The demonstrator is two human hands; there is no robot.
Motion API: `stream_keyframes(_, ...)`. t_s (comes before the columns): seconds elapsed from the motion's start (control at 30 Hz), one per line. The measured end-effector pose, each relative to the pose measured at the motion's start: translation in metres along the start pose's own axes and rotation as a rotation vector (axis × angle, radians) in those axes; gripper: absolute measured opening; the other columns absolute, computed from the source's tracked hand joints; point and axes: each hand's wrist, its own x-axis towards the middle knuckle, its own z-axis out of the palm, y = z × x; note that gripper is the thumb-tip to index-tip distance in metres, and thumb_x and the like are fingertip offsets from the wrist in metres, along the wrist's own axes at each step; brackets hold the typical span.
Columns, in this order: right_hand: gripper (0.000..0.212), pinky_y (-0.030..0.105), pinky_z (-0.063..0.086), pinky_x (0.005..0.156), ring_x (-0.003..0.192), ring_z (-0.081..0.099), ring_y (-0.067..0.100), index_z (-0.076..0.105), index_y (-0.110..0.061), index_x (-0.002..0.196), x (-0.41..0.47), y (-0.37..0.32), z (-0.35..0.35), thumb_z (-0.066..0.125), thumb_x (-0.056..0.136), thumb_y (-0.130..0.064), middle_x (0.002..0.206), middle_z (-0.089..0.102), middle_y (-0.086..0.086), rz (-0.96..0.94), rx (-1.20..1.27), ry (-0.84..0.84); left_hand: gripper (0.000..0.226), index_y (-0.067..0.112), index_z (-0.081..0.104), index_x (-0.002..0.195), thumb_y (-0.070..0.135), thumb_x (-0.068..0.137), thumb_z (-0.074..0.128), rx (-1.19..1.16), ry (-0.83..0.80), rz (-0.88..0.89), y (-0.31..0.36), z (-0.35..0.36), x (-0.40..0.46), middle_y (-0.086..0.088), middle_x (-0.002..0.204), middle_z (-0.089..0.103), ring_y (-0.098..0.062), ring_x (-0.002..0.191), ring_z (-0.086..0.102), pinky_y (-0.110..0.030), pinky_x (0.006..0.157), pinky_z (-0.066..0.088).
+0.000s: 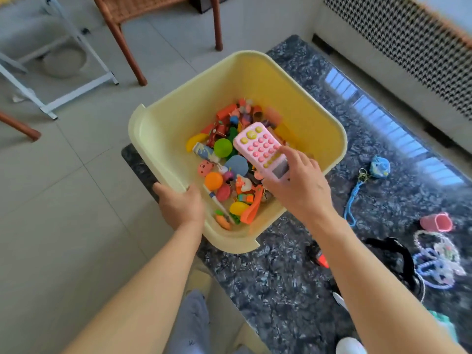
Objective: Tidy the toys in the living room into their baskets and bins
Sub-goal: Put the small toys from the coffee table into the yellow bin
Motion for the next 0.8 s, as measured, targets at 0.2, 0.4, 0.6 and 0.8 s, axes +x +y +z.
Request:
stream_keyframes(0.2, 0.056, 0.040, 0.036, 0.089, 0.116, 0.044, 0.032, 0.041, -0.016, 0.129, 0.051, 0.014, 0.041, 0.057, 0.085, -0.048, 0.126, 0.050, 0.010, 0.005, -0.384, -0.114, 0.050, 0.004, 0.035, 0.126, 0.011, 0.082, 0.056, 0.019, -0.002, -0.010, 0.002, 0.000, 0.000, -0.020, 0.129, 0.050, -0.039, 0.112, 0.053, -0.040, 0.087, 0.046)
stream_keyframes(0.4, 0.053, 0.042, 0.034, 0.093, 0.120, 0.043, 0.032, 0.033, -0.017, 0.133, 0.055, 0.018, 0.051, 0.058, 0.087, -0.021, 0.129, 0.047, 0.011, -0.030, -0.553, -0.210, 0.052, 0.005, 0.034, 0.129, 0.011, 0.082, 0.057, 0.042, 0.006, -0.011, 0.004, 0.002, 0.000, -0.020, 0.130, 0.049, -0.039, 0.112, 0.053, -0.040, 0.086, 0.045)
stream_keyframes(0.6, 0.032, 0.036, 0.034, 0.102, 0.122, 0.047, 0.028, 0.059, -0.007, 0.117, 0.020, 0.040, 0.032, 0.052, 0.086, -0.008, 0.131, 0.053, 0.012, -0.048, 0.099, 0.539, 0.048, 0.005, 0.037, 0.124, 0.011, 0.081, 0.056, 0.060, 0.025, 0.001, 0.003, 0.004, 0.002, -0.020, 0.126, 0.051, -0.039, 0.108, 0.055, -0.036, 0.078, 0.043)
stream_keyframes(0.8, 0.043, 0.040, 0.035, 0.103, 0.126, 0.041, 0.031, 0.042, -0.003, 0.131, -0.007, 0.122, 0.059, 0.052, 0.090, -0.010, 0.134, 0.046, 0.014, 0.549, 0.157, 0.183, 0.049, 0.002, 0.038, 0.122, 0.015, 0.079, 0.057, 0.083, 0.058, -0.003, 0.001, 0.009, 0.003, -0.020, 0.124, 0.052, -0.039, 0.106, 0.055, -0.039, 0.081, 0.045)
